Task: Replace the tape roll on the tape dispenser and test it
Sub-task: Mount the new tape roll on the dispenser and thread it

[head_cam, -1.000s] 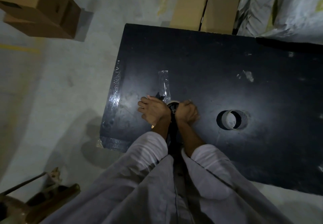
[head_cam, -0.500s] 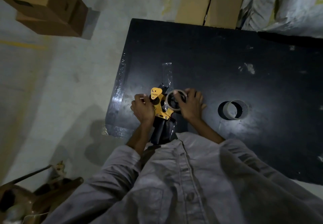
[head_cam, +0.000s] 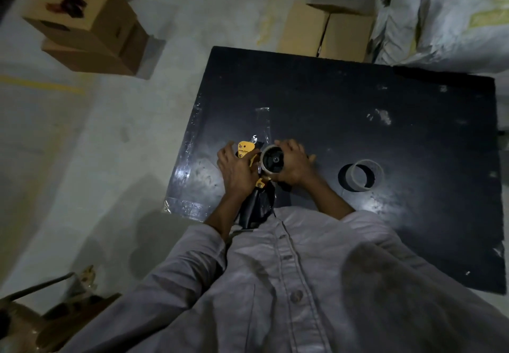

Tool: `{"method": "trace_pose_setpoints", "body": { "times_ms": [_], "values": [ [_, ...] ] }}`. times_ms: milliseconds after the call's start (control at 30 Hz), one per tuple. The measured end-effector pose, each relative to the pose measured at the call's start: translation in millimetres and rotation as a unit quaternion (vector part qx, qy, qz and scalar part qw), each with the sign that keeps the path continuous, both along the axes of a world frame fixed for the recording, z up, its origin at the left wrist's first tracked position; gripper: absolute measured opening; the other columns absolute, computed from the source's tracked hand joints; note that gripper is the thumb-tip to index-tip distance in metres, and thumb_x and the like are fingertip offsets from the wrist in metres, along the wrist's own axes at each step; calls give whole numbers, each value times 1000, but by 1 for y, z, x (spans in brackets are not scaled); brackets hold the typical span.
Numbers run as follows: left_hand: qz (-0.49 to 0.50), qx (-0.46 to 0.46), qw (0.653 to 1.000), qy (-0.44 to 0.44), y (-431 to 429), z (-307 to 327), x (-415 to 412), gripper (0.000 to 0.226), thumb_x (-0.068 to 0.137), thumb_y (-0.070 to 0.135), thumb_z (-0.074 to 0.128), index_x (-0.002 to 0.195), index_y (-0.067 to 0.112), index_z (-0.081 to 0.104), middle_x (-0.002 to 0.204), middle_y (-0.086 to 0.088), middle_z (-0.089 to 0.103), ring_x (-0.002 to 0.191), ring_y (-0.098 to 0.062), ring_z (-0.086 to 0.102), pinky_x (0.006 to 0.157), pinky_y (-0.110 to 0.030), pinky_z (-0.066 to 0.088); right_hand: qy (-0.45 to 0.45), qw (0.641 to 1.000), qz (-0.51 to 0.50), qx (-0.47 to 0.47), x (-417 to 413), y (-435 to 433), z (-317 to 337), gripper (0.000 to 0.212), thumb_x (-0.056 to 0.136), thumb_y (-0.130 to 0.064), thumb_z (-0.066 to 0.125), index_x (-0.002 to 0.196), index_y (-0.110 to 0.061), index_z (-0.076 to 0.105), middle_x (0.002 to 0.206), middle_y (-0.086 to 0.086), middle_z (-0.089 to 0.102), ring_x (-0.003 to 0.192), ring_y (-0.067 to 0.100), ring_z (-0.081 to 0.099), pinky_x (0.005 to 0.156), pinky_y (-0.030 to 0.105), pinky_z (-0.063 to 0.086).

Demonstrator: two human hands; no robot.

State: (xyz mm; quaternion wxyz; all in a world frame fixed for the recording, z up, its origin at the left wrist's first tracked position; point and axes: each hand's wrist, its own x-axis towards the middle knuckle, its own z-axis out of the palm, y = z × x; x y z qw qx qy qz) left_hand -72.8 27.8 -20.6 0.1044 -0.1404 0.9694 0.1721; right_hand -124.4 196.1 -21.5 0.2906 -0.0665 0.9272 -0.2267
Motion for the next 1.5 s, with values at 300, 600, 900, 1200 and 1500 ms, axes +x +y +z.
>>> {"method": "trace_pose_setpoints", "body": {
  "times_ms": [300,600,900,1200,1500],
  "values": [
    [-24,-27,999,-29,-1,17,-1,36,107,47,67,143,48,72,183,-8,16,169,-35,17,136,-47,25,13,998,63,-6,2,4,12,106,91,-44,89,176,-33,26,182,-5,25,168,30,26,130,73,22],
    [-64,-49,997,-19,-5,23,-4,34,109,49,63,138,40,78,181,1,25,169,-29,20,133,-44,26,20,997,73,-3,5,9,11,109,90,-47,90,176,-33,26,182,-7,26,167,29,28,131,75,22],
    [-59,-33,997,-39,-1,18,0,39,109,51,60,142,37,76,176,-2,32,167,-31,22,134,-46,27,-7,996,84,13,8,4,13,118,93,-49,86,181,-26,10,189,-8,2,174,31,7,132,80,15],
    [-32,-22,999,-20,0,11,7,38,108,54,61,136,36,80,166,-2,38,162,-26,29,129,-40,30,69,994,61,66,20,-8,13,100,95,-53,82,175,-25,28,183,8,18,171,33,17,131,66,27],
    [3,21,1000,-10,-1,6,8,34,106,44,68,131,27,83,157,-10,43,156,-31,35,125,-40,35,130,976,148,98,59,-31,14,37,109,-39,52,119,-15,79,123,11,80,113,35,77,87,41,57]
  ]
}}
